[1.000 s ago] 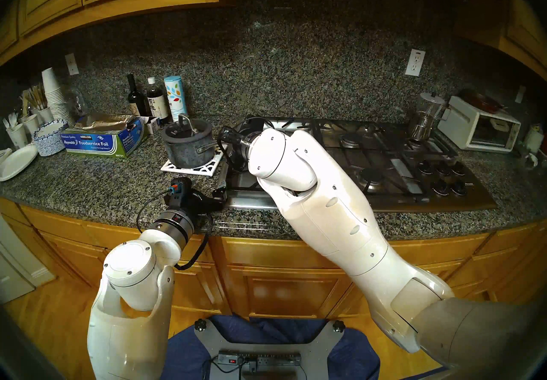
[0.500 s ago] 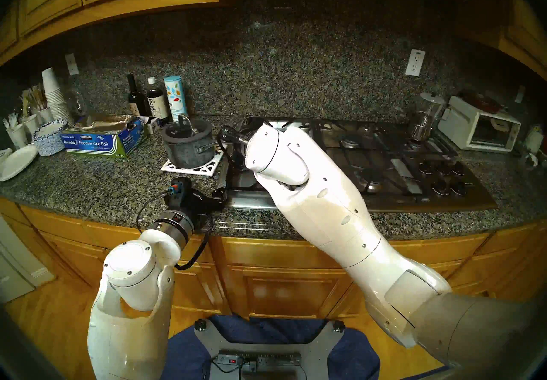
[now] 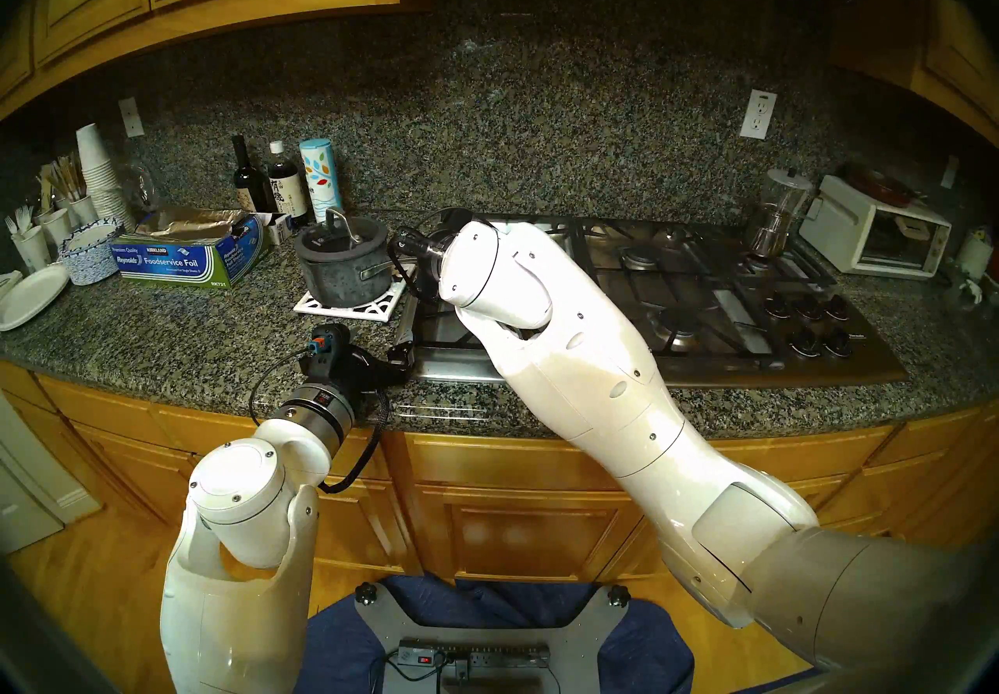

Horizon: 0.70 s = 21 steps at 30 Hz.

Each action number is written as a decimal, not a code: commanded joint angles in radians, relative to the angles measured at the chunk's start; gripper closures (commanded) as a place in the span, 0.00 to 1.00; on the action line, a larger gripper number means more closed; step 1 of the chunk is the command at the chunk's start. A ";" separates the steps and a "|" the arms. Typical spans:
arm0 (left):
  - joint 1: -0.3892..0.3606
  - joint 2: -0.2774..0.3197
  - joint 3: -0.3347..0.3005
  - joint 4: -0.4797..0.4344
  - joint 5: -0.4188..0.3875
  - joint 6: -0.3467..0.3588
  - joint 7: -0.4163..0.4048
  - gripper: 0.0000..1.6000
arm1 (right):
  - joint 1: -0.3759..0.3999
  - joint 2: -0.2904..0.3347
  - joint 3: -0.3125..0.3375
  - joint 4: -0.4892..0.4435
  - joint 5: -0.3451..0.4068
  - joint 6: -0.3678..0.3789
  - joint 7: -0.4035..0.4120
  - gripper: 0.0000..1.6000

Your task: Pick up the pot, put it on the stove, take off the pot lid

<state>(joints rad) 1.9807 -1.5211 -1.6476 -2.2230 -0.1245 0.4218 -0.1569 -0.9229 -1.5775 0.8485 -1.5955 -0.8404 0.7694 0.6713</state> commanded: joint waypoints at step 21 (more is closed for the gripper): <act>-0.014 -0.006 -0.001 -0.033 0.006 -0.011 -0.007 0.00 | 0.084 -0.078 0.009 0.101 -0.001 -0.059 -0.016 0.00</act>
<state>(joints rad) 1.9807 -1.5275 -1.6502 -2.2229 -0.1187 0.4221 -0.1629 -0.8874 -1.6239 0.8479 -1.4959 -0.8392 0.7237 0.6709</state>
